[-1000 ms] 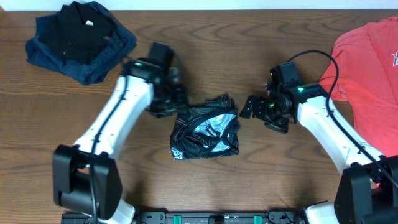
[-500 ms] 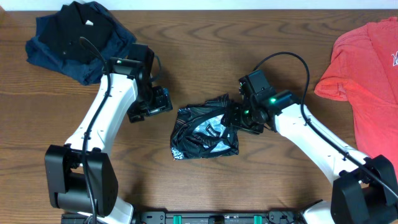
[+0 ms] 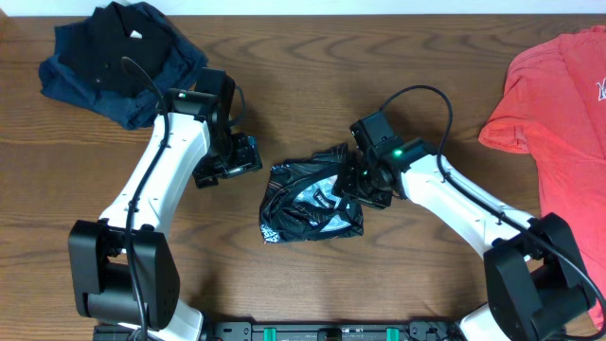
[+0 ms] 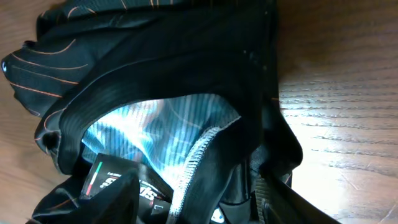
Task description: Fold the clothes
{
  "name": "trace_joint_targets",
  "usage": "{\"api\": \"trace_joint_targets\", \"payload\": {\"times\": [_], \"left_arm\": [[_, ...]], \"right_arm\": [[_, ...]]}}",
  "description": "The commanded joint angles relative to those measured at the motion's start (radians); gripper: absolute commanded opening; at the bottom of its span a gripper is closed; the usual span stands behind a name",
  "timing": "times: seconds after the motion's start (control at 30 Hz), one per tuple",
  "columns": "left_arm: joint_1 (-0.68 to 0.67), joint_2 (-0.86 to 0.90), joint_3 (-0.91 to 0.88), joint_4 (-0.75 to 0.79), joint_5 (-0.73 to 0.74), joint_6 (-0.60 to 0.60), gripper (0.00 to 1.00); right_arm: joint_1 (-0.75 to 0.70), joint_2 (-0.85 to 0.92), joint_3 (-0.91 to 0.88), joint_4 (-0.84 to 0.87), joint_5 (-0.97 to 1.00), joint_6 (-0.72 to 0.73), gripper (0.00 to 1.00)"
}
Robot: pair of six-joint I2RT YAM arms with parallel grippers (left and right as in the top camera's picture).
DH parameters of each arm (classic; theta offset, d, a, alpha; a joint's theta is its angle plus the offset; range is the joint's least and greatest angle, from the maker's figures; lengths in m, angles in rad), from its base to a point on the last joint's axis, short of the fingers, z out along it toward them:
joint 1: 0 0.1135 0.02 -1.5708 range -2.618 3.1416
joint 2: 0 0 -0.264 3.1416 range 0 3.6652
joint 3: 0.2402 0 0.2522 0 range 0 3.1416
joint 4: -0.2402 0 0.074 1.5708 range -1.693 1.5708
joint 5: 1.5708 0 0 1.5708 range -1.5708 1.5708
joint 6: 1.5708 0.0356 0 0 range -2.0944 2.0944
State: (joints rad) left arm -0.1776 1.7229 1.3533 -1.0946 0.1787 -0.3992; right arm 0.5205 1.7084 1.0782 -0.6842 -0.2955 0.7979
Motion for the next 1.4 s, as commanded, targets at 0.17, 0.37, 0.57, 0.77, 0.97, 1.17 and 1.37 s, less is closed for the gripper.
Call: {"api": "trace_joint_targets", "payload": {"times": [0.17,0.37,0.57,0.77,0.97,1.17,1.37], "left_arm": [[0.003,0.002,-0.01,-0.004,-0.016,0.006,0.81],[0.003,0.002,-0.01,-0.005,-0.016,0.006,0.81],[0.003,0.002,-0.01,-0.005,-0.016,0.006,0.81],[0.003,0.002,-0.01,-0.005,-0.016,0.006,0.81],[0.003,0.002,-0.01,-0.004,-0.016,0.006,0.81],[0.003,0.002,-0.01,-0.003,-0.016,0.025,0.81],[0.003,0.002,-0.01,0.003,-0.016,0.024,0.81]], "right_arm": [[0.011,0.006,-0.002,0.027,0.001,0.017,0.54],[0.011,0.006,-0.002,0.042,0.014,0.017,0.46],[0.011,0.007,-0.002,0.041,0.064,0.009,0.45],[0.009,0.007,-0.002,0.033,0.108,-0.006,0.49],[0.008,0.0,0.0,0.031,0.072,-0.006,0.51],[0.008,-0.003,0.0,0.03,0.053,-0.007,0.54],[0.022,-0.003,0.0,0.03,0.022,-0.031,0.54]]}}
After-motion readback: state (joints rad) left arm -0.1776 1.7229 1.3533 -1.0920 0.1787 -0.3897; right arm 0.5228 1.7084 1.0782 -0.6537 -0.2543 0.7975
